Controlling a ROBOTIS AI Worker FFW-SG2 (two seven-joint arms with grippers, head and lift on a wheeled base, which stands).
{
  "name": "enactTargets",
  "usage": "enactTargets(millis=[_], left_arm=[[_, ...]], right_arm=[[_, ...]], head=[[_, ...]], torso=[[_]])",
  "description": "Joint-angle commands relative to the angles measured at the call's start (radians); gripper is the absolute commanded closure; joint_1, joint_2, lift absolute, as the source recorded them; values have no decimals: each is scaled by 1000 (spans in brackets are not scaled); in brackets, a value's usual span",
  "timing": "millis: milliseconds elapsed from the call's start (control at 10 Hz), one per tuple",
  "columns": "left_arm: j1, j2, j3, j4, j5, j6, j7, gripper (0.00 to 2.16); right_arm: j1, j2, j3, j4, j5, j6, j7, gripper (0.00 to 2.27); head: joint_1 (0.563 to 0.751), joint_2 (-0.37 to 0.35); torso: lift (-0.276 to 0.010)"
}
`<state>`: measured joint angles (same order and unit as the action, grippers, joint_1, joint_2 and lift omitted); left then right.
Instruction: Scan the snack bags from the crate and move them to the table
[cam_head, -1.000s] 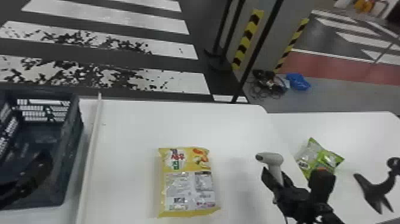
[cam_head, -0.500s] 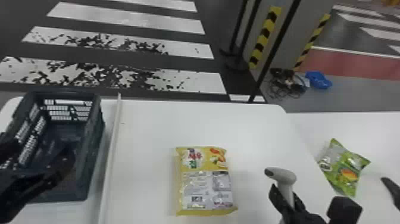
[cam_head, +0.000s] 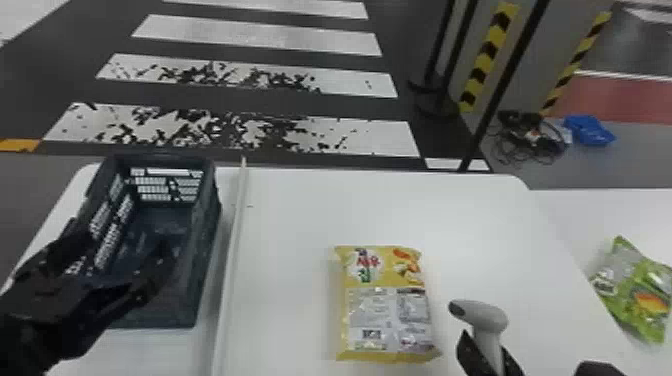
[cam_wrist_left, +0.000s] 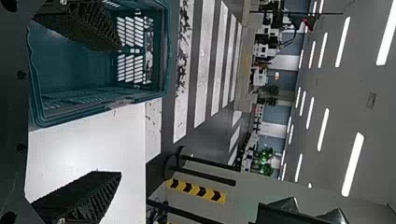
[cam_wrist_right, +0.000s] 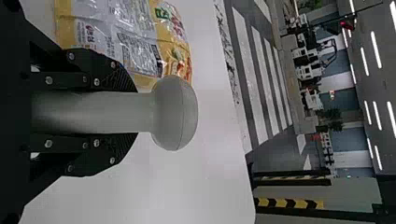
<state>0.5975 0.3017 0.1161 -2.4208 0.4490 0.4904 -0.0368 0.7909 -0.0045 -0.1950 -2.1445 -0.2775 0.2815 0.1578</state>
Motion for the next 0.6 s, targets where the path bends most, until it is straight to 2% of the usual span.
enactTargets(millis=[0,200,500], left_arm=[[2,-1,4,-3,-1,0,0,36],[4,-3,2,0,0,-6,0,36],[-7,-4,-16,6,0,-9,0,36]], right_arm=[[19,0,69,-3,6,-3,-7,2240],[57,-2,143,-14,9,-55,-18,2240],[110,-12,224,-49,38,-110,-57,2240]], head=[[695,-100],[695,-24],[695,37]], torso=[[-95],[-95],[-95]])
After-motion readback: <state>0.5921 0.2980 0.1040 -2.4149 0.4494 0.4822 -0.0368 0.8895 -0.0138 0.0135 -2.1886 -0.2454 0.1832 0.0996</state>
